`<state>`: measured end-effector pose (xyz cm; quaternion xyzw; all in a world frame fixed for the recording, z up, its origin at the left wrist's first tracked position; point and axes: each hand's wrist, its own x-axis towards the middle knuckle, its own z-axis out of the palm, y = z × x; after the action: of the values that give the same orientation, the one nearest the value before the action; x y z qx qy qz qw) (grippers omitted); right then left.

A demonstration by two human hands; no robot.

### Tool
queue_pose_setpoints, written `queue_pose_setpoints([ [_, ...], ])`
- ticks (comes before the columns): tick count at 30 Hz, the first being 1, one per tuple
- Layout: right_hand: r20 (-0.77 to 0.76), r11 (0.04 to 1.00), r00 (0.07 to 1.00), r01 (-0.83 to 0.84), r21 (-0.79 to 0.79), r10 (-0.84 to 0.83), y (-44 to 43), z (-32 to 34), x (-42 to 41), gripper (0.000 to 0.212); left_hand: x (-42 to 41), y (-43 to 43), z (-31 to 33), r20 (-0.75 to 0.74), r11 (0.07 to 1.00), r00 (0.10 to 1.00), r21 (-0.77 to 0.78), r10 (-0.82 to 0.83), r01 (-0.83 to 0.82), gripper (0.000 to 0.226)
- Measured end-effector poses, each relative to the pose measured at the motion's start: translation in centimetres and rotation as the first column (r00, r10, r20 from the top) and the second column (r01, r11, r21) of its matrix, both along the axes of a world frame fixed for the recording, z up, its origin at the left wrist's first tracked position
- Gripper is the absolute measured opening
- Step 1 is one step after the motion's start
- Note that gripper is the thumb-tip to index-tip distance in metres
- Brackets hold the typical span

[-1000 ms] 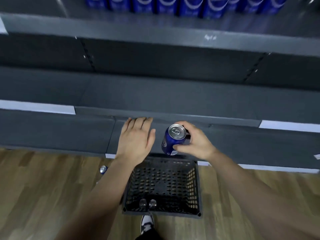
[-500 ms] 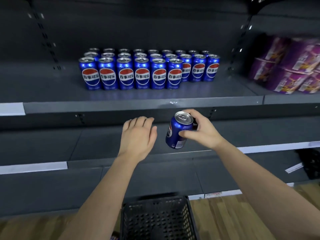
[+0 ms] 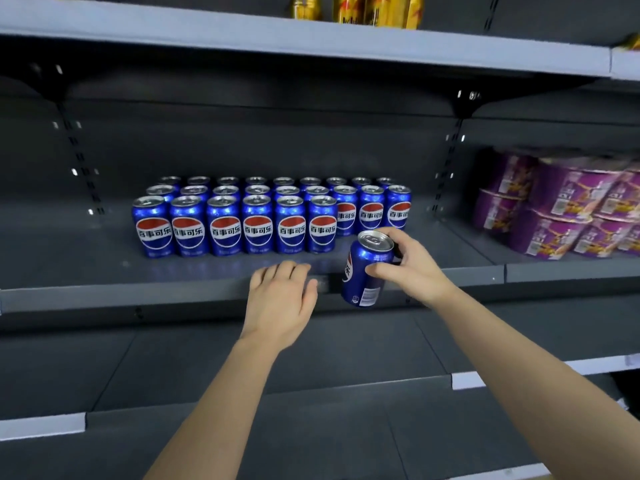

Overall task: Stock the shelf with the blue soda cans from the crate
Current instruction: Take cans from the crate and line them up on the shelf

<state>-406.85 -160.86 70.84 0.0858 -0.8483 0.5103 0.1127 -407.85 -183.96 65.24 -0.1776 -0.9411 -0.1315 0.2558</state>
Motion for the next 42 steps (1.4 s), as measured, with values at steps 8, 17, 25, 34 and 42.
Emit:
queue_pose_setpoints([
  [8,-0.013,0.997,1.000,0.021,0.080,-0.020,3.3,1.5,-7.0,0.053,-3.9,2.9,0.8,-0.012,0.997,0.997,0.024,0.071,-0.071,0.058],
  [17,0.030,0.996,0.999,-0.027,0.084,0.024,4.5,0.0,-11.4,0.061,-6.3,4.5,0.4,-0.005,0.993,0.993,0.036,0.115,-0.115,0.057],
  [25,0.034,0.995,0.996,-0.086,-0.049,0.088,4.4,-1.2,-12.7,0.061,-7.9,5.5,-0.1,-0.018,0.991,0.991,0.039,0.130,-0.130,0.052],
  [34,-0.061,0.995,0.998,0.023,0.099,-0.017,3.0,-1.7,-13.3,0.080,-7.5,5.7,-0.9,-0.031,0.987,0.987,0.000,0.160,-0.160,0.048],
  [42,-0.017,0.999,0.999,-0.035,-0.024,0.035,3.7,-2.2,-13.8,0.069,-7.2,5.4,-0.7,-0.074,0.983,0.980,0.028,0.184,-0.182,0.047],
])
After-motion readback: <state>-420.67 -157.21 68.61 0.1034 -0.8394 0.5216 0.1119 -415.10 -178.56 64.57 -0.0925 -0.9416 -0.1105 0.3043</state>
